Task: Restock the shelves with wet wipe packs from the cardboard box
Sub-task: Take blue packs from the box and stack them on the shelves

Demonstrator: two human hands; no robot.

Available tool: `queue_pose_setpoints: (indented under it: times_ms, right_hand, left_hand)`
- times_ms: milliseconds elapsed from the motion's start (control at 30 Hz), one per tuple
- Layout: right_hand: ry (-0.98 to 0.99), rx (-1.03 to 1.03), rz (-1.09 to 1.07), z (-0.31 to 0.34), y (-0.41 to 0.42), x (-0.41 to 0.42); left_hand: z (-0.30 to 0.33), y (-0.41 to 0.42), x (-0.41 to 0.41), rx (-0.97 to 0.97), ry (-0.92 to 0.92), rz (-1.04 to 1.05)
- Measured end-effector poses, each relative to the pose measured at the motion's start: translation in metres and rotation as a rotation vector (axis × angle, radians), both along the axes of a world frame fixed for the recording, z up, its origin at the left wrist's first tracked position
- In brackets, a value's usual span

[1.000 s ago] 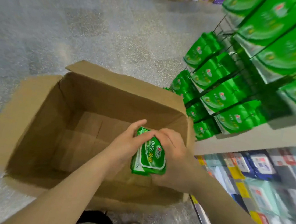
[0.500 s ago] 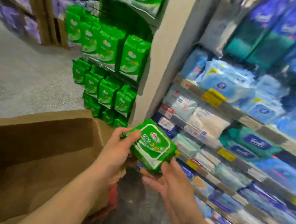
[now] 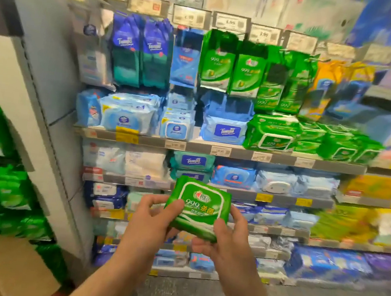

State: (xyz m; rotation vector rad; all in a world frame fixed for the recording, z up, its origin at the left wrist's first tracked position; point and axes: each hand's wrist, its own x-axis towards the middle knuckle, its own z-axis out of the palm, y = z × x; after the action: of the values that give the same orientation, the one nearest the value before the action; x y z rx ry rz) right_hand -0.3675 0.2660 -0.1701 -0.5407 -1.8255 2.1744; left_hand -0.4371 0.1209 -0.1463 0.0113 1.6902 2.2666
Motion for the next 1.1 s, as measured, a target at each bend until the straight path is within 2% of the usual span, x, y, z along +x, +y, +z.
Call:
queue_pose_setpoints:
  times_ms: [300, 533, 900, 1100]
  right_hand:
    - [0.036, 0.086, -0.161, 0.009, 0.079, -0.023]
    - [-0.022, 0.111, -0.322, 0.018, 0.151, -0.065]
    - [-0.008, 0.111, -0.575, 0.017, 0.256, -0.088]
    - [-0.053, 0.245, -0.566, 0.013, 0.337, -0.098]
  left_hand:
    - [0.013, 0.09, -0.037, 0.026, 0.07, -0.222]
    - [0.011, 0.16, -0.098, 0.044, 0.073, -0.371]
    - [-0.001, 0.28, -0.146, -0.081, 0.133, -0.51]
    - [0.005, 0.355, -0.155, -0.15, 0.166, -0.532]
